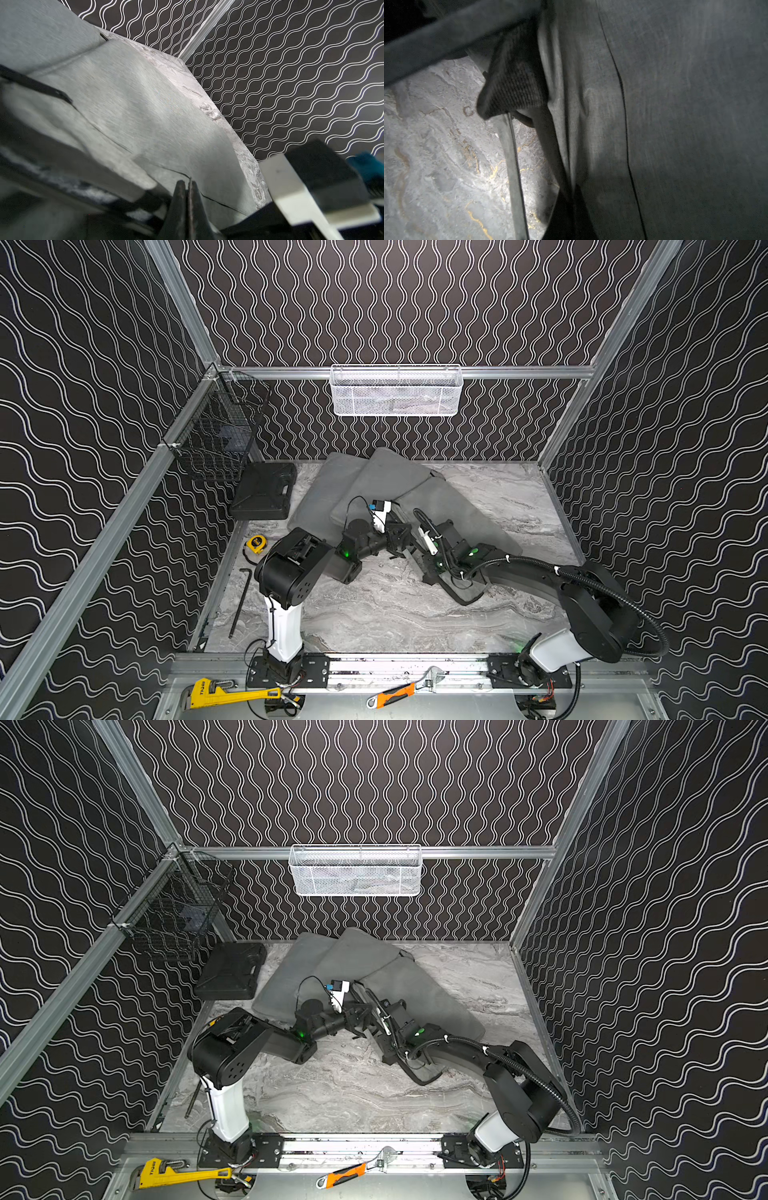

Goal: Open the zippered laptop bag and take out the laptop
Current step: Unzip the zipper on the zippered laptop bag.

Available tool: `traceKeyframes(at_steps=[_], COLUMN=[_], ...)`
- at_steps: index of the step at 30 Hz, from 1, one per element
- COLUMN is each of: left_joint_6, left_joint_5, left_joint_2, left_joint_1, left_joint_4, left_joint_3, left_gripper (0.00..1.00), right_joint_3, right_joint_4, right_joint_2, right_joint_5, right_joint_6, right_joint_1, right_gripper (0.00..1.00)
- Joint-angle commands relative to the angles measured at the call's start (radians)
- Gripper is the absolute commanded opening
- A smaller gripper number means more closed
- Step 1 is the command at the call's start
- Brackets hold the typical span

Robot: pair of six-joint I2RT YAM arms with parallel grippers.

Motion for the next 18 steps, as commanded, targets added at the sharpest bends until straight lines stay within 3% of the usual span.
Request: traceKeyframes(at_steps=[1, 7, 13, 18], left_joint_6=[-0.027, -0.041, -0.066, -0.082], left_joint_5=[0.003, -0.018, -0.026, -0.005], left_joint_2=[0.016, 0.024, 0.011, -0.001], left_joint_1=[-0.031, -0.089, -0.068, -0.043], left_joint_4=[0.086, 0.116, 0.051, 0.024], left_joint_3=[-0.019, -0.044, -0.025, -0.002], left_gripper=[0.00, 0.00, 0.00, 0.00], right_joint_3=[-0.004, 0.001, -0.031, -0.071], right_joint_4=[0.096, 0.098, 0.078, 0.060], right_joint_2=[-0.015, -0.027, -0.111, -0.213], right_joint_5=[-0.064, -0.075, -0.061, -0.098], right_joint_6=[0.042, 0.047, 0.069, 0.102], right_joint_1=[-0.014, -0.022, -0.018, 0.003], right_gripper=[0.00, 0.00, 0.45, 0.53])
